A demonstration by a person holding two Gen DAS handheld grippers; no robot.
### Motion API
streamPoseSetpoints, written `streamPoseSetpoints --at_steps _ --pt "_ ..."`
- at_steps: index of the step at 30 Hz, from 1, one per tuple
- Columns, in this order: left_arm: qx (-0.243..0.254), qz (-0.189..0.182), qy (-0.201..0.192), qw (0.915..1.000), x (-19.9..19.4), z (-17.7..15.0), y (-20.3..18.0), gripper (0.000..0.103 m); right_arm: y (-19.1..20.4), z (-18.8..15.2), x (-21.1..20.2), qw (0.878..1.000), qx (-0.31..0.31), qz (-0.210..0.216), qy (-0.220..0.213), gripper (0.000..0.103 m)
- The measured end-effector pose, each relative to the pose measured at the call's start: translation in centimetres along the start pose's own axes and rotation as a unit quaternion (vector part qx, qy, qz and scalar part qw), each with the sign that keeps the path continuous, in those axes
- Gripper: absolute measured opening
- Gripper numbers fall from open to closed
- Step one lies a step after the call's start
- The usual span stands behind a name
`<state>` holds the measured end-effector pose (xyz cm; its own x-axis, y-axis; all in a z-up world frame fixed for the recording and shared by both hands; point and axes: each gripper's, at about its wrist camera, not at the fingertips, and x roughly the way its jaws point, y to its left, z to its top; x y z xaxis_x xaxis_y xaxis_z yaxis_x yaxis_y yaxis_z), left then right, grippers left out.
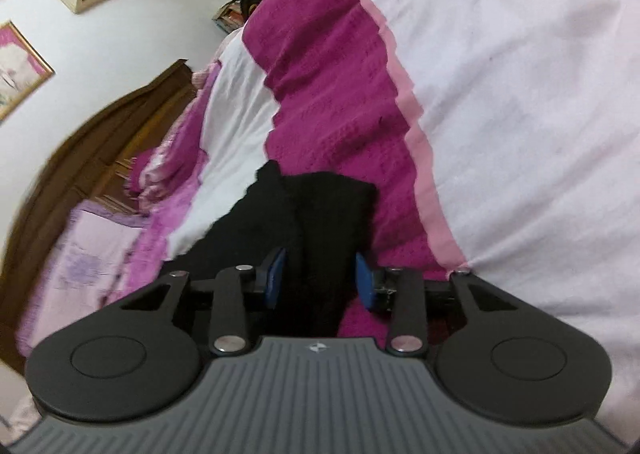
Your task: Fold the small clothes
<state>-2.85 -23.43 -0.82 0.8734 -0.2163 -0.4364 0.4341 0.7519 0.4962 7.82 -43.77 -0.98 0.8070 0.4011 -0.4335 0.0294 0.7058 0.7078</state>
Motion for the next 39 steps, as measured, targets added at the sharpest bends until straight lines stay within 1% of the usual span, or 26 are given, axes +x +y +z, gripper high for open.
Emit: streamPoseSetpoints --at_steps 1,3,6,7,8,9,10,14,17,19,23,26,28,31,33,36,39 --pt "0.000 0.000 0.000 1.0000 0.0 0.0 0.0 0.013 -0.3 0.2 0.1 1.000 0.010 0.011 0.004 0.046" --pt "-0.002 -0.001 -0.001 1.0000 0.0 0.0 0.0 0.013 -0.8 0.5 0.5 0.999 0.030 0.031 0.007 0.046" --pt "-0.019 -0.014 0.000 0.9997 -0.1 0.0 0.6 0.013 -0.6 0.5 1.3 0.998 0.030 0.052 0.016 0.044" --pt "-0.027 -0.021 0.000 0.9994 -0.2 0.0 0.9 0.013 -0.4 0.5 1.4 0.998 0.025 0.057 0.018 0.034" --pt "-0.038 -0.030 0.000 0.9988 -0.2 0.0 1.4 0.013 -0.1 0.3 1.5 0.998 0.015 0.054 0.019 0.025" --pt "-0.048 -0.038 -0.002 0.9981 -0.3 0.1 1.9 0.013 0.4 0.3 1.6 0.999 0.005 0.043 0.019 0.018" --pt "-0.059 -0.042 -0.004 0.9973 -0.5 0.2 2.4 0.013 0.6 0.2 1.5 0.999 -0.002 0.038 0.013 0.017" --pt "-0.100 -0.052 -0.016 0.9935 -1.5 1.4 4.4 0.012 1.0 0.1 0.8 0.999 -0.007 0.041 -0.014 0.015" --pt "-0.130 -0.058 -0.028 0.9894 -2.4 2.0 6.8 0.012 2.2 0.1 0.5 1.000 -0.018 0.016 -0.015 0.015" --pt "-0.137 -0.060 -0.035 0.9882 -2.9 2.3 8.4 0.012 3.4 0.1 0.3 1.000 -0.017 0.002 -0.021 0.015" --pt "-0.144 -0.051 -0.054 0.9869 -4.2 2.1 11.9 0.012 6.6 -0.1 -0.7 0.999 -0.010 0.005 -0.044 0.015" --pt "-0.139 -0.050 -0.065 0.9869 -5.4 1.3 14.1 0.012 9.3 -0.5 -1.4 0.998 -0.011 0.013 -0.055 0.015" --pt "-0.139 -0.041 -0.073 0.9868 -6.1 0.7 15.7 0.012 11.0 -0.4 -1.6 0.998 -0.016 0.028 -0.060 0.015" --pt "-0.171 -0.033 -0.066 0.9824 -6.8 -0.8 18.3 0.012 13.6 -0.5 -1.1 0.996 -0.024 0.057 -0.060 0.015" --pt "-0.191 -0.031 -0.064 0.9790 -7.3 -2.2 19.9 0.012 15.7 -1.0 -0.3 0.995 -0.041 0.073 -0.055 0.015" --pt "-0.210 -0.011 -0.060 0.9757 -7.7 -4.0 21.9 0.012 18.8 -2.0 1.3 0.992 -0.074 0.087 -0.048 0.015" --pt "-0.246 -0.006 -0.057 0.9676 -7.6 -5.5 24.0 0.012 21.9 -3.1 3.4 0.990 -0.085 0.103 -0.036 0.015"
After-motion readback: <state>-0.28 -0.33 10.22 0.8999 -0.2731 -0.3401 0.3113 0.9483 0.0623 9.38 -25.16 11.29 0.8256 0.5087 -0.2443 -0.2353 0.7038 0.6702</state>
